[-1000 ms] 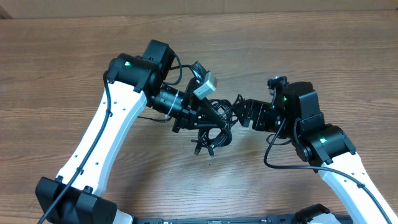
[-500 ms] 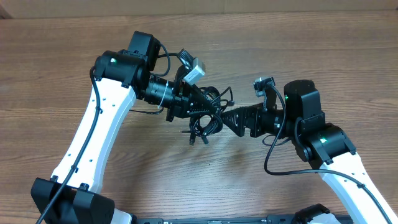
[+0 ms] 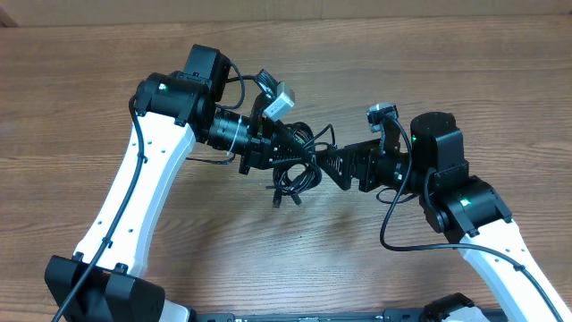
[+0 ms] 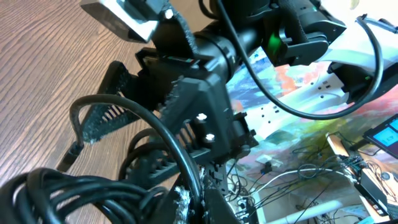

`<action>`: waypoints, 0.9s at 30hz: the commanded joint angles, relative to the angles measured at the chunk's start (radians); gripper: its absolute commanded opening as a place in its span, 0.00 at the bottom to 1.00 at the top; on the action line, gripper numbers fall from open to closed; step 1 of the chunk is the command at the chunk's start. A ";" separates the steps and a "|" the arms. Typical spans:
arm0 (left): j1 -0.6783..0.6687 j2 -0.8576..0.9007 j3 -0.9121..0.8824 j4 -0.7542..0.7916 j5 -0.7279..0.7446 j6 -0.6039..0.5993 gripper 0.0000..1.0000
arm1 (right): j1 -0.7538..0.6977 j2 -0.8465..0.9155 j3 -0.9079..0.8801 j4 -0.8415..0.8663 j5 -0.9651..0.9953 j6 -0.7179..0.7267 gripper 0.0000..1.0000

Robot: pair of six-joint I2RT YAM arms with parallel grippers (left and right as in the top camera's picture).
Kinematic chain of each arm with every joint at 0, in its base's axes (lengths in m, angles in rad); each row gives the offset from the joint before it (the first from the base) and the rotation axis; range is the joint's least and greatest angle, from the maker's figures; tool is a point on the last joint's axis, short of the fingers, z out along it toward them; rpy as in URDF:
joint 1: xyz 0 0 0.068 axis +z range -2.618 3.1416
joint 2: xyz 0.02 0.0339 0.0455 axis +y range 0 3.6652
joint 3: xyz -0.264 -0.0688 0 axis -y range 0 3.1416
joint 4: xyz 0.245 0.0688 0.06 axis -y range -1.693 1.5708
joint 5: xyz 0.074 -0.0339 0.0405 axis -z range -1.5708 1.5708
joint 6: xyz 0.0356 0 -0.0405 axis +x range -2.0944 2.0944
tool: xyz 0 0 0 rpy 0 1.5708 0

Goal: Untangle cables

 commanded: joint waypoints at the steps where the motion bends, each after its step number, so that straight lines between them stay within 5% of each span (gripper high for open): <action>1: -0.002 -0.017 0.027 0.004 0.084 0.032 0.04 | 0.000 -0.016 0.008 -0.006 0.128 -0.006 0.89; 9: -0.035 -0.017 0.027 0.003 0.089 0.080 0.04 | -0.001 -0.010 0.008 0.101 0.141 0.054 0.92; 27: -0.055 -0.017 0.027 -0.009 0.113 0.079 0.04 | -0.001 0.111 0.008 0.059 0.321 0.050 0.92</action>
